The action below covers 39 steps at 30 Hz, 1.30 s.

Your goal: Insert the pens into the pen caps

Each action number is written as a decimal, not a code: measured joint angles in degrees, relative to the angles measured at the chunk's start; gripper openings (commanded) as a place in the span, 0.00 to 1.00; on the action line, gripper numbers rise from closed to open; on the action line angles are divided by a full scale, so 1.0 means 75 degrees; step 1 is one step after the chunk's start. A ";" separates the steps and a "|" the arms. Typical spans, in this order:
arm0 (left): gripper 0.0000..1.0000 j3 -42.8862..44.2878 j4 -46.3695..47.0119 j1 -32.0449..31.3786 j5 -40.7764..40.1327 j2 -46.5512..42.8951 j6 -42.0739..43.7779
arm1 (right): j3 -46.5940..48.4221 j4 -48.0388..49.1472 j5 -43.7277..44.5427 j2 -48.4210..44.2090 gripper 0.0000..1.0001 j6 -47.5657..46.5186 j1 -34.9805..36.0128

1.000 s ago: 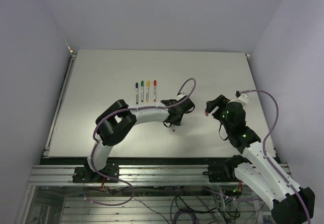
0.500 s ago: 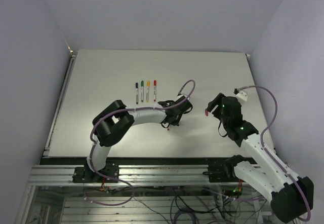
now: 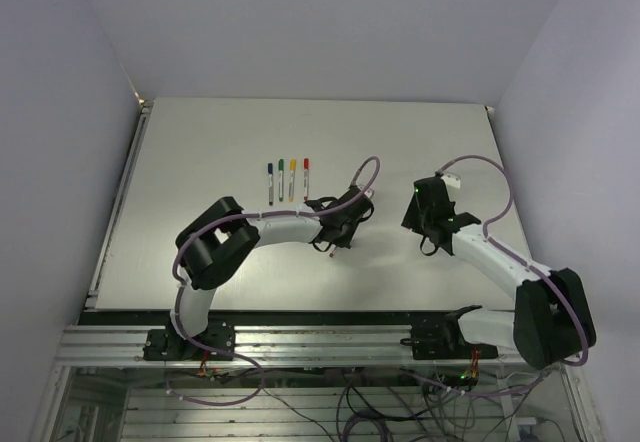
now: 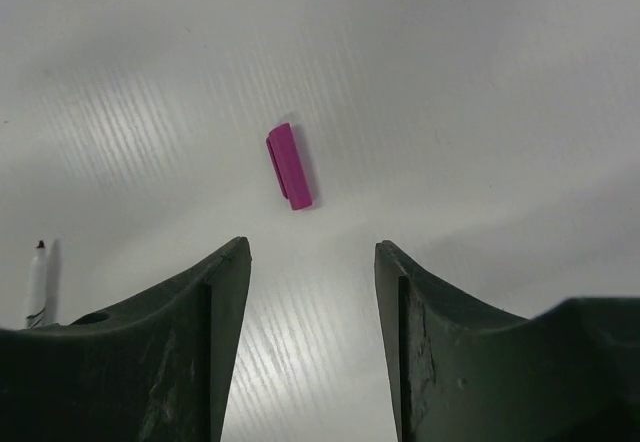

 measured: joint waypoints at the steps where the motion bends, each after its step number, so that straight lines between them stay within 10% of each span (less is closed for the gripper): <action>1: 0.07 -0.0070 0.0085 0.0020 0.0070 -0.0035 0.0000 | 0.0038 0.0029 -0.0050 0.0149 0.51 -0.0064 -0.0038; 32: 0.07 -0.0484 0.1492 0.0082 0.1807 -0.0009 -0.0393 | 0.1037 0.0921 -0.0766 0.2838 0.39 -0.0877 -0.0493; 39: 0.07 -0.0460 0.1536 0.0082 0.1944 0.0017 -0.0411 | 0.1081 0.0944 -0.0659 0.2926 0.22 -0.0871 -0.0495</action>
